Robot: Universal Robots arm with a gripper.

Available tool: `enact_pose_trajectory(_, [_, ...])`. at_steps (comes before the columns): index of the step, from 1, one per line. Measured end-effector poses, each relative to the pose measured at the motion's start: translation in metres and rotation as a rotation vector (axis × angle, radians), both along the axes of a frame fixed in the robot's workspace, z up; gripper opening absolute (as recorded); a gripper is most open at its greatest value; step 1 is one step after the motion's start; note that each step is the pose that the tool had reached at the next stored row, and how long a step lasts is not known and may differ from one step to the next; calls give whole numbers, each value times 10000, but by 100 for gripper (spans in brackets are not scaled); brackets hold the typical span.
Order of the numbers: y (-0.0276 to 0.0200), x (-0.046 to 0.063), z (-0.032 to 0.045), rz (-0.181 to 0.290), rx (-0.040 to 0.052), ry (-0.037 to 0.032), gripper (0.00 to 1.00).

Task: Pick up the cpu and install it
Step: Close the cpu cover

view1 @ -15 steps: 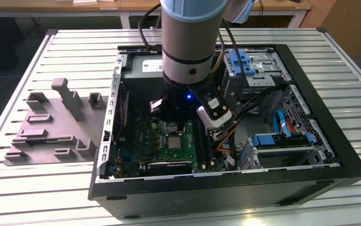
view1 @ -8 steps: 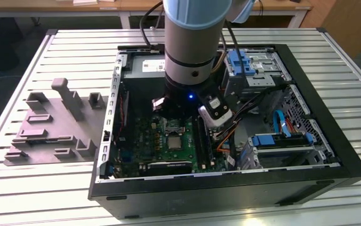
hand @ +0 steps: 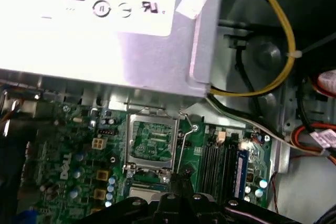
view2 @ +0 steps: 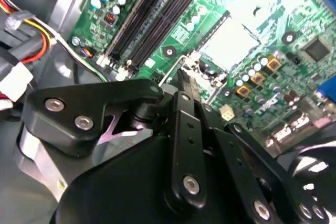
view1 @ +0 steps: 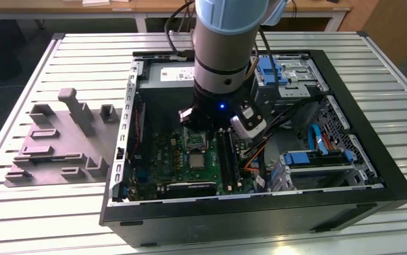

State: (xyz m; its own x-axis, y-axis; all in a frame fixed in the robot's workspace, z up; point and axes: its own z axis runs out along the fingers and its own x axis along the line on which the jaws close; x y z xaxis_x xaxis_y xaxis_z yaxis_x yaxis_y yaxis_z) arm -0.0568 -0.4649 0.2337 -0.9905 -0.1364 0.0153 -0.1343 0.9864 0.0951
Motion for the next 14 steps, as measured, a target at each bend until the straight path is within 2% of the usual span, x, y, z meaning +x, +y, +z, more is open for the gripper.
enact_pose_trajectory(5, [0, 0, -26, 908, -3, -8, 11])
enact_pose_trajectory(6, [0, 1, -32, 1059, -3, -30, 11])
enact_pose_trajectory(8, [0, 1, -44, 1237, -9, -116, 11])
enact_pose_trajectory(9, [9, 6, -47, 1261, -11, -130, 11])
enact_pose_trajectory(14, [126, 59, -56, 1266, -8, -131, 11])
